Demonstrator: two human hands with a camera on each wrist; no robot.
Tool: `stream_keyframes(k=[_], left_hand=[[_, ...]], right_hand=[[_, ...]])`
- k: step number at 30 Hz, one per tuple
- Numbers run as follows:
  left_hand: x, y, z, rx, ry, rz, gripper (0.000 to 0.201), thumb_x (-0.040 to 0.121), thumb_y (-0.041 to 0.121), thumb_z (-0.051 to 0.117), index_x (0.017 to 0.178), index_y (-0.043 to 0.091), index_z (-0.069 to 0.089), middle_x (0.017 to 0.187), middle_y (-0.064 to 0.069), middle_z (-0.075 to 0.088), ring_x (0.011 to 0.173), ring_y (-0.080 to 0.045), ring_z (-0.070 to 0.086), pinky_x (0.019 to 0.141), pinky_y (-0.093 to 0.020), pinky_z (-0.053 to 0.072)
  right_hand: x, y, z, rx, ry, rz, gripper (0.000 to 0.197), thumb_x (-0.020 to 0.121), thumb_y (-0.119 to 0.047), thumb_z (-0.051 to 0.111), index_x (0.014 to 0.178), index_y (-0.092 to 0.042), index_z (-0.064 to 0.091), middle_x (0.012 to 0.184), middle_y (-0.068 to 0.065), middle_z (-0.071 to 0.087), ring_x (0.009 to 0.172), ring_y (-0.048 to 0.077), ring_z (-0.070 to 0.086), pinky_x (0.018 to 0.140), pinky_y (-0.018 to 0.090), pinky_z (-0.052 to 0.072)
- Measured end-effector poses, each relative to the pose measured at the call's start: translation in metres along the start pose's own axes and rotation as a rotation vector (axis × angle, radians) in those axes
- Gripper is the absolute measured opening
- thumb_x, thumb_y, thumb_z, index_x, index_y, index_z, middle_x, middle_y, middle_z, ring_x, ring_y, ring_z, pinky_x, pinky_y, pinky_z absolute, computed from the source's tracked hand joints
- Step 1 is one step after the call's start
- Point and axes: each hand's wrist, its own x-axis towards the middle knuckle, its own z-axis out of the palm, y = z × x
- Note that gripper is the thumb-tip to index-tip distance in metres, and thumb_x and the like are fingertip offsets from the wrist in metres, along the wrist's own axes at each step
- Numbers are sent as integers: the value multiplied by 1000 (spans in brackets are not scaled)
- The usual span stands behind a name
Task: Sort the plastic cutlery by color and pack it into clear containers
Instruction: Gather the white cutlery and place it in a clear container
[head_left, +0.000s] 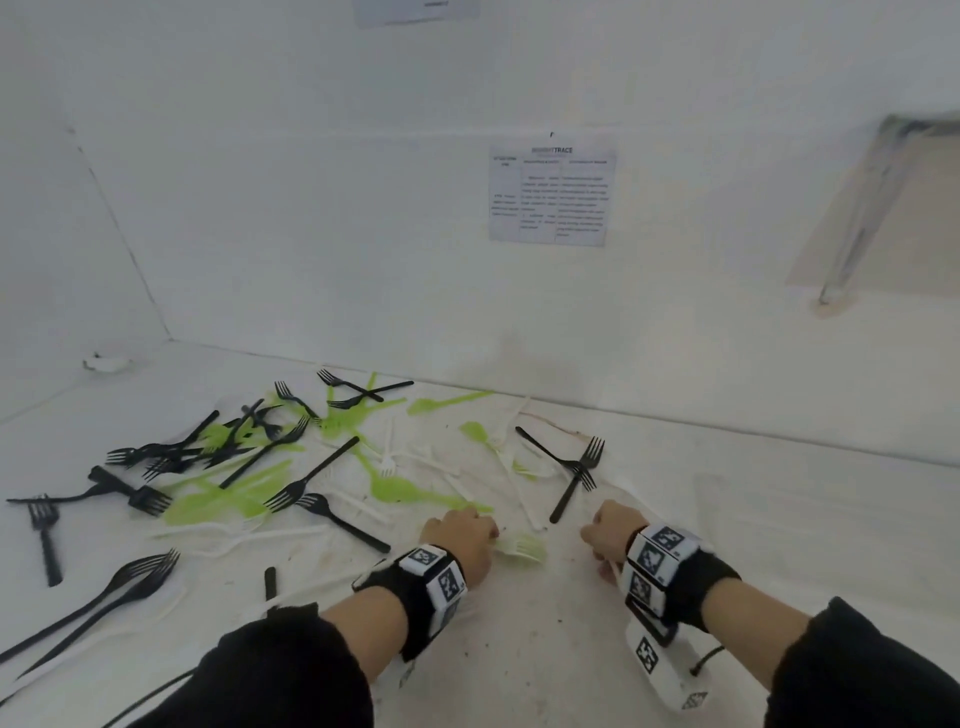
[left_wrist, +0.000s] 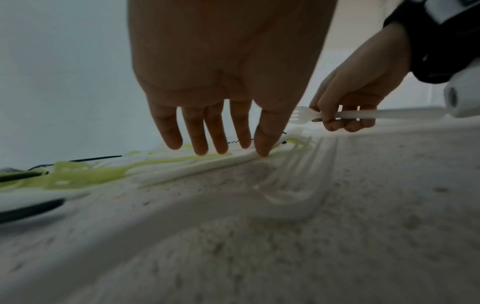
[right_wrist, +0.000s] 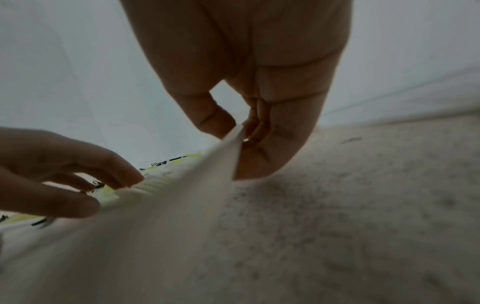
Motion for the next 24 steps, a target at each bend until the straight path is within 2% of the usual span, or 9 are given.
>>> stream_keyframes(k=[3,7,11,13,15,18,20,22,24], left_hand=[[6,-1,-2,-21,5,4,31,93,18,49,123,24,54,132,-3,48,124,-23,44,103,-36,31],[7,-10,-2,-149,101,-13,24,93,22,46,116,22,56,127,0,52,121,-20,47,101,-33,32],[4,-22,-4,-375,243,-6,11,93,21,45,102,15,48,98,-3,57,90,-22,56,81,-32,42],[4,-26,-7,-634,322,5,3,93,13,40,93,13,37,71,-2,46,61,-18,44,60,-30,37],[2,-27,-12,-829,391,-26,3,94,12,38,93,11,36,65,-1,42,55,-17,39,56,-29,30],[-3,-28,-20,-1130,411,-140,21,97,23,37,104,11,53,77,-2,51,77,-25,51,69,-29,35],[-8,-29,-24,-1267,395,-167,31,99,22,33,105,13,61,73,0,50,77,-24,50,70,-31,39],[-12,-36,-26,-1329,379,-184,32,100,19,32,109,11,62,77,-2,56,73,-28,51,64,-31,46],[-15,-47,-25,-1429,353,-207,27,99,17,37,98,12,63,87,-10,63,63,-21,52,49,-23,43]], right_hand=[[-1,-1,8,9,-21,12,43,96,-22,39,134,-2,34,133,14,48,122,27,48,83,25,38],[-7,-14,20,95,39,-33,33,97,-20,37,127,-5,43,127,14,52,117,27,49,89,28,39],[-5,-33,28,408,180,-51,31,96,-11,35,125,-6,44,100,9,52,78,22,52,67,27,44],[-7,-48,31,567,215,-63,31,96,-10,36,125,-7,44,91,5,51,61,17,48,51,25,44],[-10,-67,34,689,233,-77,30,96,-10,37,125,-7,45,82,2,50,57,15,48,48,24,44],[-17,-101,43,744,275,-135,30,96,-12,38,124,-9,47,85,3,54,58,14,49,51,23,44],[-19,-121,54,750,289,-173,33,96,-13,37,127,-11,48,104,7,58,71,15,53,61,26,50],[-21,-140,68,756,329,-199,34,96,-13,38,127,-12,51,120,8,56,89,21,59,76,33,54],[-22,-156,81,753,351,-181,31,95,-16,41,123,-14,55,120,9,59,101,28,61,88,41,52]])
